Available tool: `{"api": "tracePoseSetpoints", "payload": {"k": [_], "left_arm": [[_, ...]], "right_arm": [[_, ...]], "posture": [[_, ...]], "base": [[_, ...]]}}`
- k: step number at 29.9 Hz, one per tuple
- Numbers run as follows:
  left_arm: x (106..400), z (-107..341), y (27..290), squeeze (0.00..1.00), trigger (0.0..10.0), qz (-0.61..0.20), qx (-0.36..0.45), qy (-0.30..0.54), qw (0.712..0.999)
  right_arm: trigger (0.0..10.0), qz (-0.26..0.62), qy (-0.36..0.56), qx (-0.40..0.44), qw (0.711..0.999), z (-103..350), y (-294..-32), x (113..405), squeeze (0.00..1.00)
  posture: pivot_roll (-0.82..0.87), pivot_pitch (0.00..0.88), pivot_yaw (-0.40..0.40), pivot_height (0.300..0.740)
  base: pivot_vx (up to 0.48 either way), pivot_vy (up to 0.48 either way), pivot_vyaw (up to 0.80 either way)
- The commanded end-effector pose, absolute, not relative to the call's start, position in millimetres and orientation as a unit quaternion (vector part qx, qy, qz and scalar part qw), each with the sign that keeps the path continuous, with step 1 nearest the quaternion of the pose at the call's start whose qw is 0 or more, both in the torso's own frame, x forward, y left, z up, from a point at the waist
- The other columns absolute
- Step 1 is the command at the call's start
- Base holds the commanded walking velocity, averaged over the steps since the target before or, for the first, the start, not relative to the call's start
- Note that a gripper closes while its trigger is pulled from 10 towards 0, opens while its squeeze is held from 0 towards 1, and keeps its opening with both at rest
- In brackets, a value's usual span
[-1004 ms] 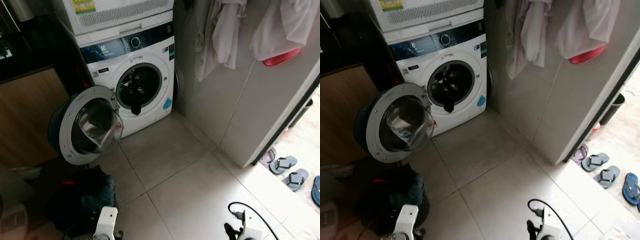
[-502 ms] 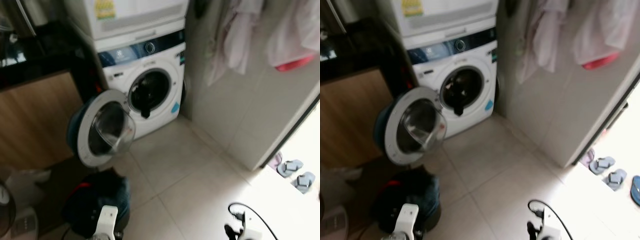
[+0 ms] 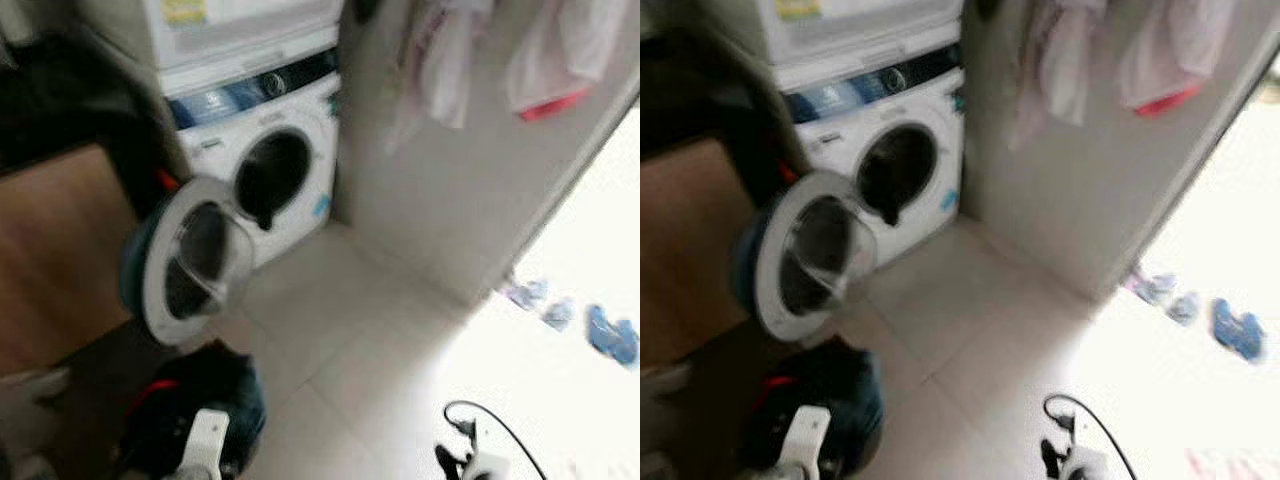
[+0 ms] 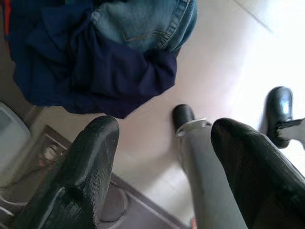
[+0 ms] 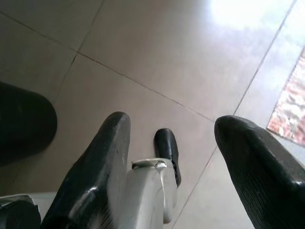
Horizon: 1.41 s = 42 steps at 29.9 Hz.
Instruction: Clothes washing
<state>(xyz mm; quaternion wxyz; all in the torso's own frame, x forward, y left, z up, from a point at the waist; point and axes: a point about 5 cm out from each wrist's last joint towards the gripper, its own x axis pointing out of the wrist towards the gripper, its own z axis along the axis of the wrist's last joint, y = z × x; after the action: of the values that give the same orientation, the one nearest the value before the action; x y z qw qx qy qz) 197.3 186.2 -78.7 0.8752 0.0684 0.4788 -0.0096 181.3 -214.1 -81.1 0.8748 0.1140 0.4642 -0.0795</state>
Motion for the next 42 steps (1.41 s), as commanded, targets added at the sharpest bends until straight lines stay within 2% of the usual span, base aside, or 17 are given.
{"api": "tracePoseSetpoints", "payload": {"k": [1,11,17,26,34,38,42], "left_arm": [[197.2,-79.3,181.6,0.0,10.0,-0.016,0.07,0.48,0.874],[195.4,-80.3,181.8,0.0,10.0,-0.013,0.067,0.483,0.873],[194.7,-80.6,181.9,0.0,10.0,-0.014,0.069,0.484,0.872],[193.7,-81.1,182.5,0.0,10.0,-0.017,0.072,0.486,0.871],[193.9,-81.0,182.5,0.0,10.0,-0.015,0.069,0.488,0.87],[195.7,-80.0,182.4,0.0,10.0,-0.015,0.072,0.483,0.873],[196.6,-79.6,182.1,0.0,10.0,-0.015,0.073,0.481,0.874]], "right_arm": [[10.0,-0.084,0.465,0.107,0.875,-81.3,-218.2,179.2,0.0],[10.0,-0.086,0.46,0.113,0.877,-81.6,-217.6,178.3,0.0],[10.0,-0.085,0.461,0.111,0.876,-82.0,-217.5,177.4,0.0],[10.0,-0.085,0.461,0.114,0.876,-82.6,-216.3,176.5,0.0],[10.0,-0.085,0.46,0.116,0.876,-82.4,-216.2,177.2,0.0],[10.0,-0.081,0.463,0.116,0.875,-82.0,-216.2,178.0,0.0],[10.0,-0.086,0.46,0.115,0.876,-81.5,-217.1,178.8,0.0]], "posture": [[0.05,0.091,0.001,0.74],[0.04,0.07,0.002,0.74],[0.04,0.056,0.001,0.74],[0.04,0.038,0.004,0.74],[0.05,0.053,0.006,0.74],[0.05,0.064,0.002,0.74],[0.05,0.074,0.002,0.74]], "base": [[0.0,0.0,0.0],[0.0,0.0,0.0],[0.0,0.389,0.0],[0.0,0.0,0.0],[0.0,0.12,0.0],[0.0,0.12,-0.76],[0.0,0.0,0.0]]}}
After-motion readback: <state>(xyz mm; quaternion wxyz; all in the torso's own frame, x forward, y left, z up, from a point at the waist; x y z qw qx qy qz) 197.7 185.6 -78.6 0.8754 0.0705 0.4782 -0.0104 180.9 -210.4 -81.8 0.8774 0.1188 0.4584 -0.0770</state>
